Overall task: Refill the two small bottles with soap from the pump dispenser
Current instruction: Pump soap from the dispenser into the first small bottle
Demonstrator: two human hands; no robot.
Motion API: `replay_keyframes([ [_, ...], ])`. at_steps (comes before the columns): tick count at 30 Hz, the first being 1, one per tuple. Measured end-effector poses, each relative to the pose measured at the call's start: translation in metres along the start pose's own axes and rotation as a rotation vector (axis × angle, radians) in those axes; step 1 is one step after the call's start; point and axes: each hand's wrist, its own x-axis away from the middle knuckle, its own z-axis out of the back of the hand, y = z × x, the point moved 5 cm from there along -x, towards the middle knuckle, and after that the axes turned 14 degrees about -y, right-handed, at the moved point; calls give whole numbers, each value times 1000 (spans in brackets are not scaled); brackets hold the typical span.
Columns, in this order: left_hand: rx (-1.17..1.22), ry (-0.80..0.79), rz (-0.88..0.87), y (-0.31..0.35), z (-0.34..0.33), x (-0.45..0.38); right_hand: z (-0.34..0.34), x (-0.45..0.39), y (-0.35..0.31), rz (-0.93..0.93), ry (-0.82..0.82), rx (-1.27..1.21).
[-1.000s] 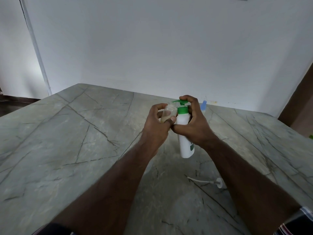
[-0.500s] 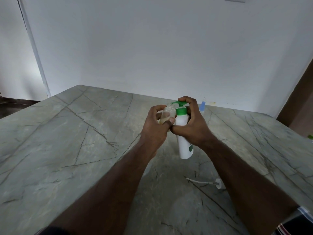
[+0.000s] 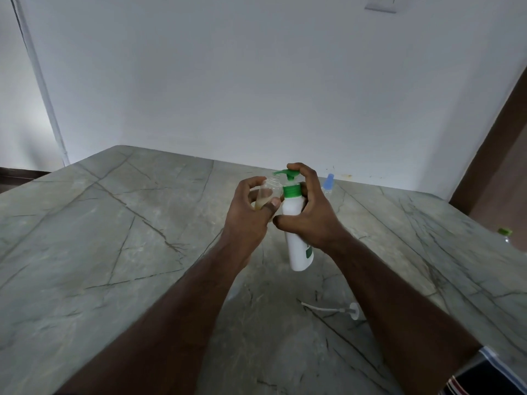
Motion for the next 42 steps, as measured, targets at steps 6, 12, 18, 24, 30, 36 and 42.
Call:
replay_keyframes([
  [6, -8, -13, 6, -3, 0, -1, 1, 2, 2, -31, 11, -20],
  [12, -48, 20, 13, 0, 2, -2, -1, 2, 1, -37, -16, -9],
  [18, -84, 53, 9, 3, 5, -1, -1, 2, -1, -56, -19, 27],
  [24, -55, 62, -5, 1, 7, -1, 1, 2, -2, -56, -9, 47],
  [30, -63, 49, 4, 1, 5, 1, 3, 3, -2, -46, 1, 31],
  [36, -58, 56, -1, 4, 7, 2, -2, 0, -2, -53, -30, 45],
  [42, -48, 54, 9, 2, 6, 1, 0, 1, -2, -44, -5, 39],
])
